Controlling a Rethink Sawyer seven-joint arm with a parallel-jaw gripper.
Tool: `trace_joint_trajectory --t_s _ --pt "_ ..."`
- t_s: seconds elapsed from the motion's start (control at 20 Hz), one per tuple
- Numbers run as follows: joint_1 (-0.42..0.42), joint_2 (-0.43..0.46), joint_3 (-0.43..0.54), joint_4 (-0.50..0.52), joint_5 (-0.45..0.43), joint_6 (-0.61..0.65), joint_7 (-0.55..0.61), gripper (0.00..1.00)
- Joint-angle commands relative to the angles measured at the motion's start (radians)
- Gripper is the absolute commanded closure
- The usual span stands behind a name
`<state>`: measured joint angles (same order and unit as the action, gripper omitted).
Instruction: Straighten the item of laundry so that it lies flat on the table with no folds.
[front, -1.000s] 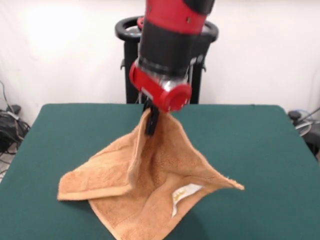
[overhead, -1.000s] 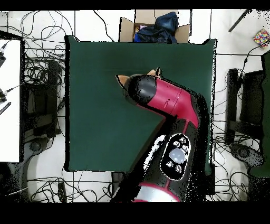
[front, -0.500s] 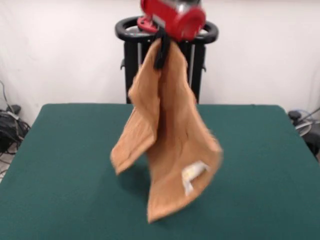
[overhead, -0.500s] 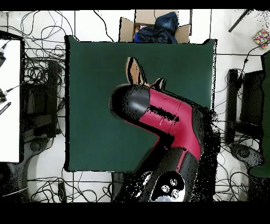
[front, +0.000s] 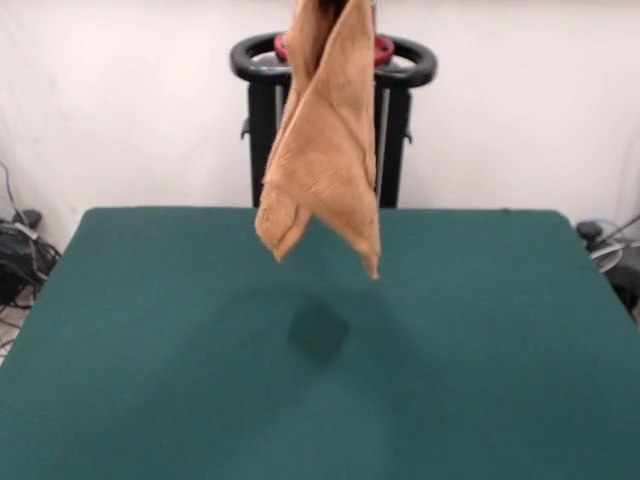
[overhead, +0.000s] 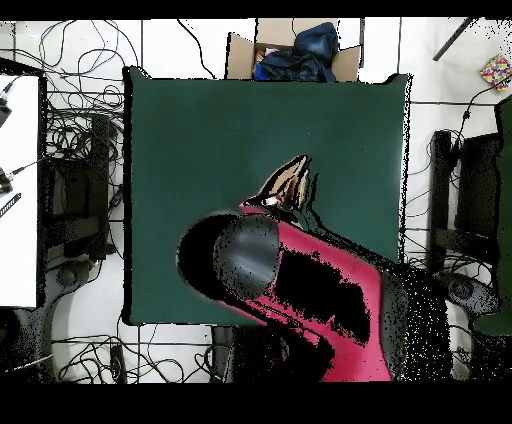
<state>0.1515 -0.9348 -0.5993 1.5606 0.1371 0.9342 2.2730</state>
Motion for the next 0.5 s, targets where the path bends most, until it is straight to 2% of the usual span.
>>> trace_joint_trajectory --t_s 0.05,0.5 --pt "-0.004 -0.112 -0.022 0.239 -0.023 -0.045 0.121 1.0" --pt "0.069 -0.164 -0.065 0.345 -0.04 -0.117 0.219 1.0"
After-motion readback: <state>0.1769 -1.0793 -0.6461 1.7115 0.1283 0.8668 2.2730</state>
